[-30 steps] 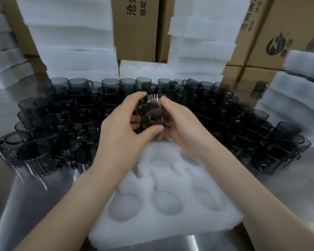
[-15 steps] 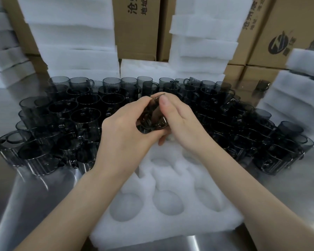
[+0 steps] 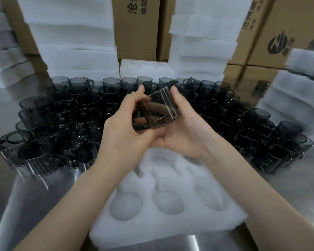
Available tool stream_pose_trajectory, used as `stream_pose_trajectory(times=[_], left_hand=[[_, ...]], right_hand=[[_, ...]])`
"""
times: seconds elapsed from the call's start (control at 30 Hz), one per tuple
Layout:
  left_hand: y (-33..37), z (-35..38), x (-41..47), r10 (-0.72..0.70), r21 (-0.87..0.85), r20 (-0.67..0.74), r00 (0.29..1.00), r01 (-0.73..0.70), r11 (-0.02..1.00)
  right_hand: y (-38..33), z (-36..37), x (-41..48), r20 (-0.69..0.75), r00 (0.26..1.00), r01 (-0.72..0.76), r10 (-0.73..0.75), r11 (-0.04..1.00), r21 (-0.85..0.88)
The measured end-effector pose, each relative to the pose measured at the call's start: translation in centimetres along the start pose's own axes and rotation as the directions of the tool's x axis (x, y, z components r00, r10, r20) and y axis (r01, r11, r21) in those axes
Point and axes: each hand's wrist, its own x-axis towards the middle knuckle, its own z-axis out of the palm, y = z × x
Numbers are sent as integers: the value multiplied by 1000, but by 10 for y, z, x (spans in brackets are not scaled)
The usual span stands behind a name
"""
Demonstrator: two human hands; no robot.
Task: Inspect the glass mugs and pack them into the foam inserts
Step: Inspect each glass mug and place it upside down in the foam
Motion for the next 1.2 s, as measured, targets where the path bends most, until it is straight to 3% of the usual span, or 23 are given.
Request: stream_pose_trajectory(times=[0.13, 0.27, 0.37, 0.6, 0.87, 1.03, 1.2], left_hand=[[-1, 1, 3, -39, 117, 5, 999, 38, 992], [6, 0, 0, 61, 144, 40, 997, -66, 987], [9, 0, -3, 105, 137, 78, 991, -114, 984], [16, 0, -6, 110, 150, 20, 994, -112, 982], [12, 1, -6, 267, 178, 11, 964, -265, 948], [8, 4, -5, 439, 142, 153, 885, -460, 877], [7, -1, -3, 320, 65, 119, 940, -329, 942]], right_hand=[[1, -2, -1, -22, 999, 31, -32, 998, -57], [4, -1, -1, 4, 989, 145, -145, 986, -81], [6, -3, 1, -56, 977, 193, -205, 966, -175], [7, 3, 0, -132, 985, 75, -111, 964, -254], [2, 2, 3, -116, 991, 51, -59, 996, -72], [-3, -2, 3, -146, 986, 84, -87, 996, -23], [1, -6, 4, -36, 999, -9, 14, 992, 125]])
